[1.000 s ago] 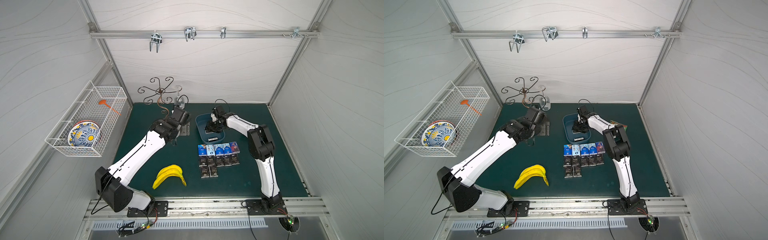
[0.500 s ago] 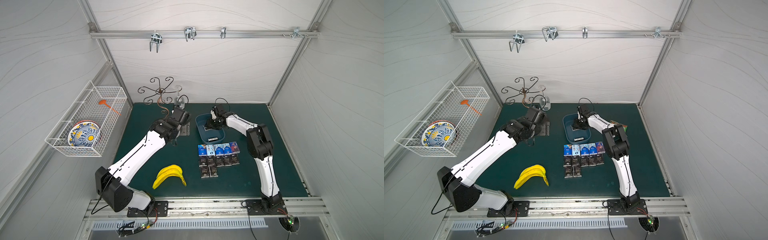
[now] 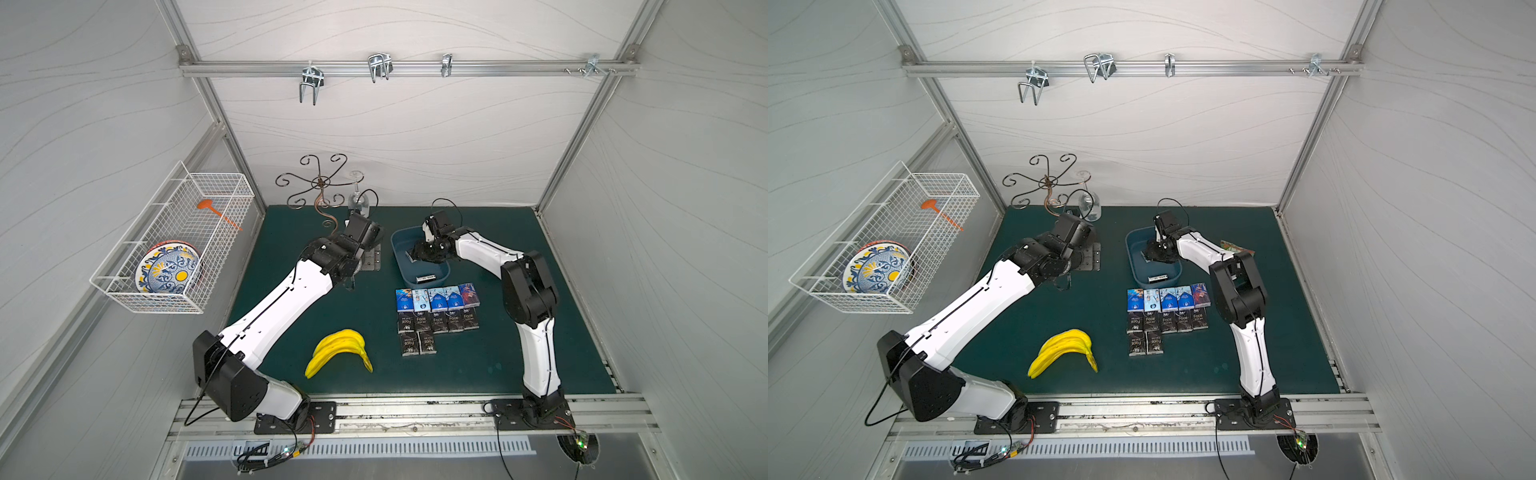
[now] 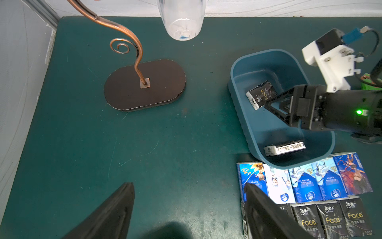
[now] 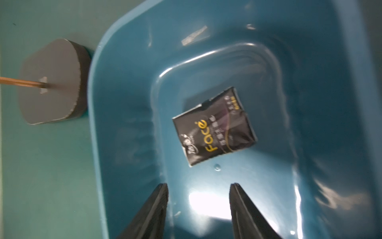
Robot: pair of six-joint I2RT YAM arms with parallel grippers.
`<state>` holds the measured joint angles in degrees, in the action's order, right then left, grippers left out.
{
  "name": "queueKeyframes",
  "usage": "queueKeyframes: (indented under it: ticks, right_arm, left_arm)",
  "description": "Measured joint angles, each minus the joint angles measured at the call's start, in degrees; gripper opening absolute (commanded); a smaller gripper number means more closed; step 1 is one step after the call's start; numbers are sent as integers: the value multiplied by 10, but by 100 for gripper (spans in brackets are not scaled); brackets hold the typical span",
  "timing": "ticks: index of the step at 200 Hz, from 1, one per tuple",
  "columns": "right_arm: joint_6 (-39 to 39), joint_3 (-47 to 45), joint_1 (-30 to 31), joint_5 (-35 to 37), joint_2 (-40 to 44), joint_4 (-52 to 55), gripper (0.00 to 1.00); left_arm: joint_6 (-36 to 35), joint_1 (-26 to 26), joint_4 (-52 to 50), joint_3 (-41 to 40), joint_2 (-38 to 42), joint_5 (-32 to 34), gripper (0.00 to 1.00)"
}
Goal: Take the pocket tissues out of the storage box
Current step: Pick up the pocket tissues from the storage box.
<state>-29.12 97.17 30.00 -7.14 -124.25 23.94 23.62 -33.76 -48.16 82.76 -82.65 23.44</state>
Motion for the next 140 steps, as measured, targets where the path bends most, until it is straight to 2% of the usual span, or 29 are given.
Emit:
queueKeyframes:
  ticks: [59,140]
  right_arm:
    - [-86,8,-9,-21,-33,-16,54]
    - [-189,30,-11,-2,-65,-46,54]
  left_arm:
    - [-7,0,-1,1,0,4,87]
    - [-10,0,-10,1,0,9,87]
